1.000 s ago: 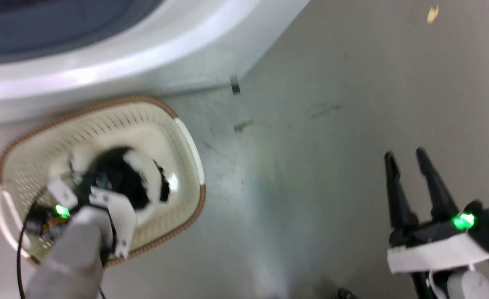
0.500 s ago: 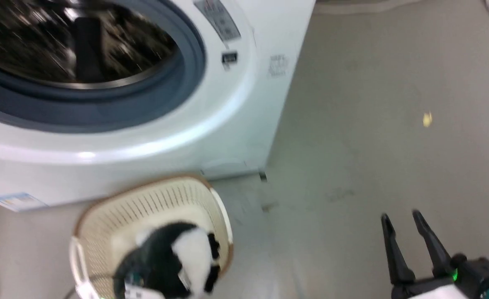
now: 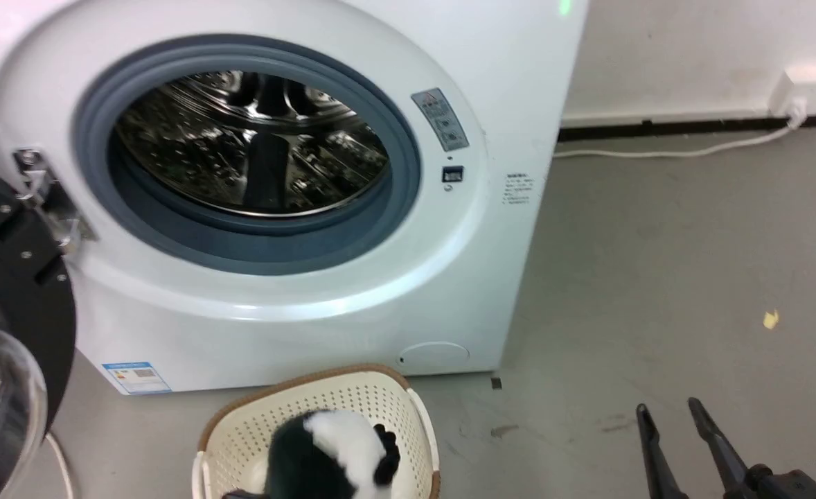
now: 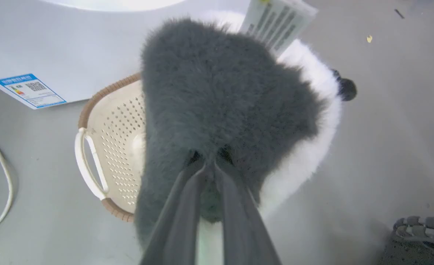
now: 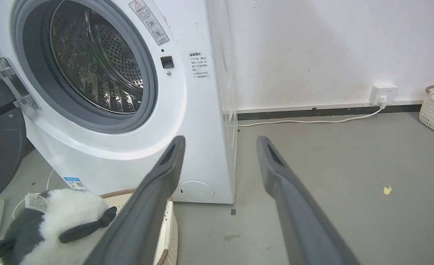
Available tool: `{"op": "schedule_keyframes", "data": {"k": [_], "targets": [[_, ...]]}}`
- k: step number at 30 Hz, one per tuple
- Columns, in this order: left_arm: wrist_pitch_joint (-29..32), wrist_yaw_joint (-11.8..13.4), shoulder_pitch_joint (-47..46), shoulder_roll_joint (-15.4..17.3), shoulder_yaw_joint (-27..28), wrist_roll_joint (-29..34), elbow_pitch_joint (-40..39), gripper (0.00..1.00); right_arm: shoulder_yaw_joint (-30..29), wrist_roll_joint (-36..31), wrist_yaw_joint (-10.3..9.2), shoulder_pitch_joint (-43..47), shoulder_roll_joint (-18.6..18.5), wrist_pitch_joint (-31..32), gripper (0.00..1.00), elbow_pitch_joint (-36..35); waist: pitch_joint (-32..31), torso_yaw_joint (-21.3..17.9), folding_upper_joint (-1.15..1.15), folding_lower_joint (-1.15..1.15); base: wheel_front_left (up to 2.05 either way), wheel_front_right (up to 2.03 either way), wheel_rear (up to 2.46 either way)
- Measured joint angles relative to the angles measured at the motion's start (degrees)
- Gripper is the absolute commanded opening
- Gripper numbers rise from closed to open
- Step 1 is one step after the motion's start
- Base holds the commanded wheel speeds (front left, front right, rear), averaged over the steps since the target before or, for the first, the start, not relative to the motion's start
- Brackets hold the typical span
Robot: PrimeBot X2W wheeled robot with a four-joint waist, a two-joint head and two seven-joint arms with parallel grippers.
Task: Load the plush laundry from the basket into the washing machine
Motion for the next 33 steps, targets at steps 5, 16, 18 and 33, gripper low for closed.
{"op": "schedule_keyframes", "data": {"k": [5, 16, 18, 33], "targets": [[0.00, 2.10, 4.00, 0.64, 3.74, 0.45, -13.89, 0.00, -0.24, -0.02, 0.00, 0.01, 0.00, 0.00, 1.00, -0.19, -1.37, 0.79, 0.00, 0.01, 0.00, 0.00, 0.00], [0.62, 6.14, 1.48, 2.10, 10.17, 2.03, -35.77, 0.00, 0.94, -0.10, 0.00, -1.16, 0.01, 0.00, 1.00, -2.30, 2.46, -1.18, 0.00, 0.02, 0.00, 0.00, 0.00], [2.03, 6.31, -2.61, 3.27, 11.69, 1.80, -37.27, 0.00, 1.07, -0.08, 0.00, -2.68, 0.00, 0.00, 1.00, -3.09, 4.24, -1.63, 0.00, 0.02, 0.00, 0.00, 0.00], [19.33, 4.46, -43.64, 16.61, 14.73, 4.66, -26.91, 0.00, 0.98, 3.07, 0.00, -13.37, 0.02, 0.00, 1.00, -4.71, 23.54, -7.10, 0.00, 0.04, 0.00, 0.00, 0.00]]}}
